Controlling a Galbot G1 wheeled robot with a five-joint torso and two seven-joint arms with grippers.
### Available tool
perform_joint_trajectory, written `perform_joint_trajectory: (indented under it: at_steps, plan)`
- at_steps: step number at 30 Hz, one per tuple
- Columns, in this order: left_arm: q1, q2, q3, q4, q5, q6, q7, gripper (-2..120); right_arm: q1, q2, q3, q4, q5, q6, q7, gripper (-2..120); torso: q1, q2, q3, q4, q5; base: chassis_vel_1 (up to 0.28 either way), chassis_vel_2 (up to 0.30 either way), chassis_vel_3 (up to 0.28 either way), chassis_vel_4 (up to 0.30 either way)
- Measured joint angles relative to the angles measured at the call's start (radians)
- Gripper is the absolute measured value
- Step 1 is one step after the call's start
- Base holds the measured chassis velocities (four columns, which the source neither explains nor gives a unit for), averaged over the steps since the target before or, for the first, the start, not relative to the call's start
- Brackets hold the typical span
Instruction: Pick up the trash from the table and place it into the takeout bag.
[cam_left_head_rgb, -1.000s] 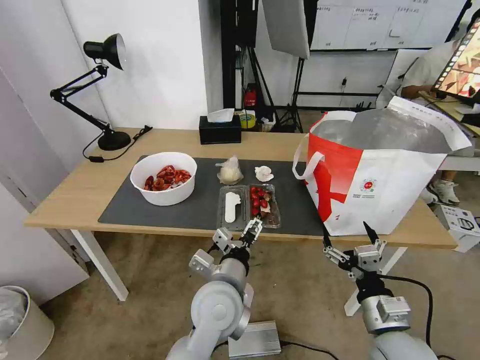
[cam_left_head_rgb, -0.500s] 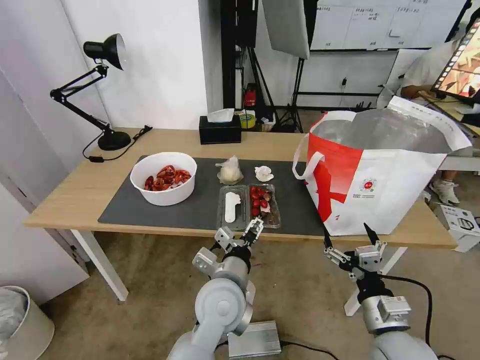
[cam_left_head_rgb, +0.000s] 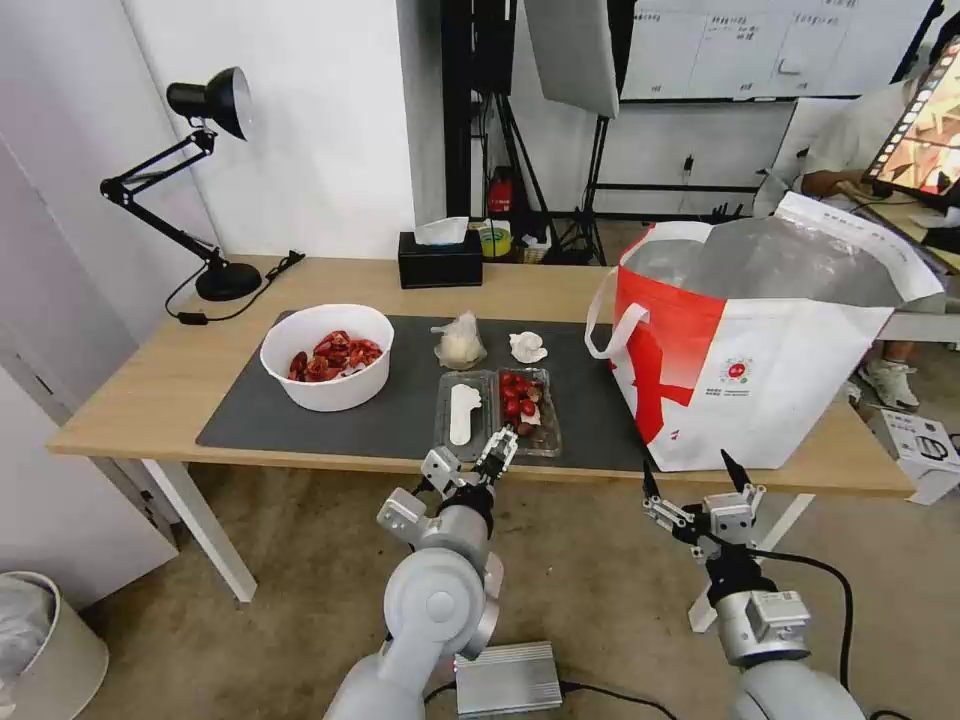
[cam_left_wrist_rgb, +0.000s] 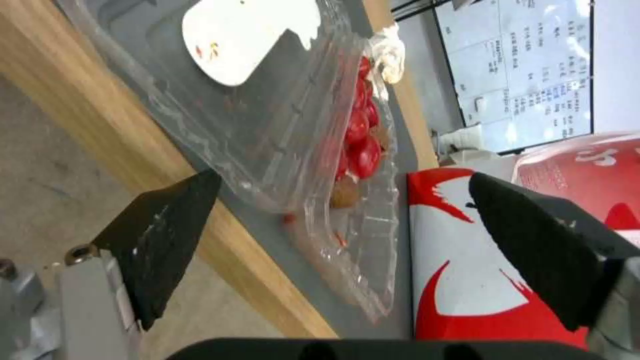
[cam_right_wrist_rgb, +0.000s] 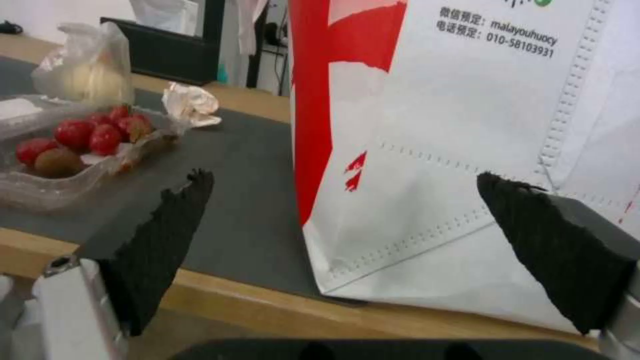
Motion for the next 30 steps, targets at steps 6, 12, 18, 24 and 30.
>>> perform_joint_trajectory:
  at_steps: [6, 12, 18, 24, 30]
  plan:
    - [-0.012, -0.003, -0.001, 0.006, -0.004, -0.003, -0.003, 100, 0.0, 0.004, -0.002, -0.007, -0.002, 0.001, 0.0, 100, 0.0, 0.0, 0.0, 0.0, 0.0, 0.0, 0.0, 0.0, 0.0]
    - [-0.012, -0.005, -0.003, 0.0, -0.007, -0.005, -0.004, 100, 0.005, 0.007, -0.008, -0.019, -0.004, 0.001, 0.0, 100, 0.0, 0.0, 0.0, 0.0, 0.0, 0.0, 0.0, 0.0, 0.0]
    - [-0.014, -0.015, -0.008, -0.002, -0.007, -0.008, -0.001, 100, 0.009, 0.012, -0.018, -0.027, -0.012, 0.001, 0.0, 100, 0.0, 0.0, 0.0, 0.0, 0.0, 0.0, 0.0, 0.0, 0.0]
    - [-0.016, -0.015, -0.013, -0.015, -0.008, -0.025, 0.022, 100, 0.011, 0.021, -0.027, -0.038, -0.023, 0.002, -0.002, 100, 0.0, 0.0, 0.0, 0.0, 0.0, 0.0, 0.0, 0.0, 0.0]
    - [-0.015, -0.006, -0.017, -0.026, -0.009, -0.027, 0.025, 100, 0.012, 0.021, -0.03, -0.041, -0.026, 0.002, -0.003, 100, 0.0, 0.0, 0.0, 0.0, 0.0, 0.0, 0.0, 0.0, 0.0]
